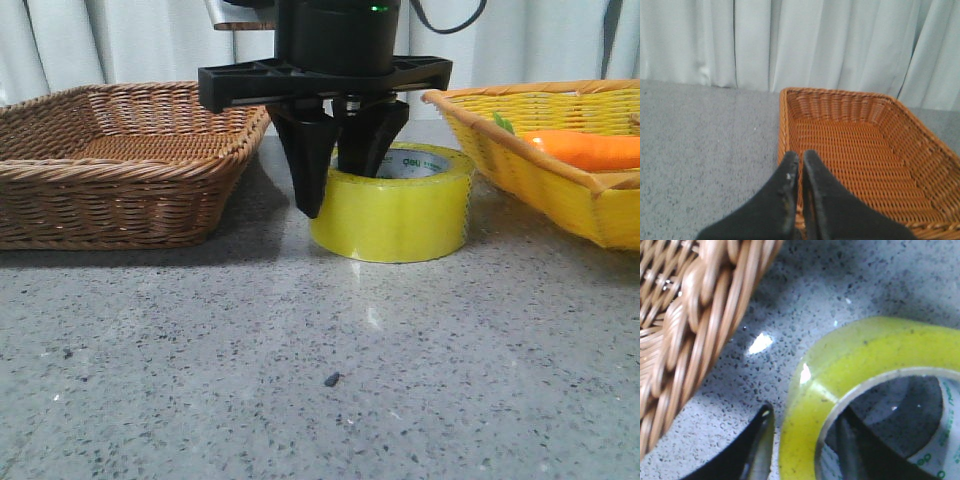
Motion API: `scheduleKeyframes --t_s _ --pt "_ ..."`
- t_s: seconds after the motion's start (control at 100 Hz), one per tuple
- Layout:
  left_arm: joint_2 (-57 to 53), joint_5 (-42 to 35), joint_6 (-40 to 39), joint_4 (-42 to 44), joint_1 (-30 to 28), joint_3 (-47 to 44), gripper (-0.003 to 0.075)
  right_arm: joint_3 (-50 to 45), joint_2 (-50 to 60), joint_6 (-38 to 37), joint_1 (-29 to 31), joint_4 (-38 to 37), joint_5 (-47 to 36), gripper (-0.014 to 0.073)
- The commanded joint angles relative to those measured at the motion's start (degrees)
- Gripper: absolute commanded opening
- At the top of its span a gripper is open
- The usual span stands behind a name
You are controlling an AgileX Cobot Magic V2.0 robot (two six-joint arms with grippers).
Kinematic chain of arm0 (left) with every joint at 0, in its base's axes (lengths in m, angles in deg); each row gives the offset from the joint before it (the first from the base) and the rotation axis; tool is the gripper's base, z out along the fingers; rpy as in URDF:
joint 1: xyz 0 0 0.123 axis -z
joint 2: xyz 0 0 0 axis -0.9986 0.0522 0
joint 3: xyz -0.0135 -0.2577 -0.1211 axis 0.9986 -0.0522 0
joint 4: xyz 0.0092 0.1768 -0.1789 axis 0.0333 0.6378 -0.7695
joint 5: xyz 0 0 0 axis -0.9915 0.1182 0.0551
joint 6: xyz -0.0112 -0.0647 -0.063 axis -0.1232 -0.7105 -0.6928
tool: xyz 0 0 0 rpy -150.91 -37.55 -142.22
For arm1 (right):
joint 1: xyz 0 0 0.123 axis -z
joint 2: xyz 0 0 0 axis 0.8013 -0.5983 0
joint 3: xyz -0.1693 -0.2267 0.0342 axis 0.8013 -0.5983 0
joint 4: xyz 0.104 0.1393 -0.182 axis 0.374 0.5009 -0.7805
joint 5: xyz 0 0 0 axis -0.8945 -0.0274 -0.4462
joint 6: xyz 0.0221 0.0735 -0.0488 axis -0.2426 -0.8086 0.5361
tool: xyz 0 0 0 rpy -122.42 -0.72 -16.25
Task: Transfer tape with both arms
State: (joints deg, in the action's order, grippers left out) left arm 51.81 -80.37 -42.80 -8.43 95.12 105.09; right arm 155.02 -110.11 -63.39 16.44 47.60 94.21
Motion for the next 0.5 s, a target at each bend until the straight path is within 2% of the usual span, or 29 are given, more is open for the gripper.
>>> scheduleKeyframes --t_s 0.0,0.16,0.25,0.35,0.49 --pt "0.9 -3.8 -0.6 -0.4 -0.1 3.7 -0.0021 1.8 4.2 0.9 0.0 -0.4 -0.1 0.0249" --pt "2.0 -2.8 -0.6 -0.4 2.5 8.2 -0.0021 1.8 9.0 0.9 0.0 -0.6 -0.3 0.0247" --pt "4.1 -2.9 -0.6 -0.5 5.9 10.9 -0.0021 1.8 12.9 0.9 0.0 -0.9 -0.3 0.0225" --pt "7.5 -2.9 -0.6 -0.8 10.5 14.0 -0.0021 1.8 17.7 0.9 0.0 -1.3 -1.0 0.0136" --pt "13.9 -3.1 -0.6 -0.8 17.6 18.5 -0.002 1.8 24.7 0.9 0.0 -4.1 -2.7 -0.0044"
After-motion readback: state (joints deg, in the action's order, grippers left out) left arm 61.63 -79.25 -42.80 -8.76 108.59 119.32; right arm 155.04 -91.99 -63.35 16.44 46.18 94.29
